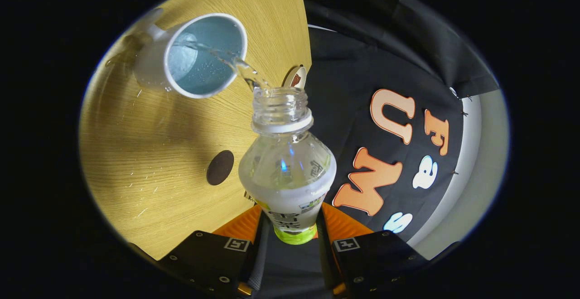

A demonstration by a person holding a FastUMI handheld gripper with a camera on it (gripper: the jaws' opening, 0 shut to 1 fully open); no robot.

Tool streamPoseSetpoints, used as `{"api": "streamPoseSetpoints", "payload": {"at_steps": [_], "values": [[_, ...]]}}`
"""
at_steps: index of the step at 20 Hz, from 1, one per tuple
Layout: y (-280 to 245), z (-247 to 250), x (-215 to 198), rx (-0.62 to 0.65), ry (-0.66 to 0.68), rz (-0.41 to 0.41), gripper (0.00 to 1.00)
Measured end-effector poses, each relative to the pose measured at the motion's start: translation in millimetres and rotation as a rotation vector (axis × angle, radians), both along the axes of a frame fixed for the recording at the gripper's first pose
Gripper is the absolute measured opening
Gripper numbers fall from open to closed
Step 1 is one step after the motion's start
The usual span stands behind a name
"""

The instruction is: Take the bottle from table, then pour the juice into the cup, finally place the bottle on the coaster

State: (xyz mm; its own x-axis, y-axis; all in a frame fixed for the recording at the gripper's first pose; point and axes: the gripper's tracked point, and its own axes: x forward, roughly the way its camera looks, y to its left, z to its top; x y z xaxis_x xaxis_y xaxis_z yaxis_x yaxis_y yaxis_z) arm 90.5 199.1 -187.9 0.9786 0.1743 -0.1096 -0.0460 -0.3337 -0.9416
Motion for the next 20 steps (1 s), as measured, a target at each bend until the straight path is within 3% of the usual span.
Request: {"api": "streamPoseSetpoints", "payload": {"at_steps": [20], "values": [[18,13,5,-0.138,-0.016,0.067,0.52]]}}
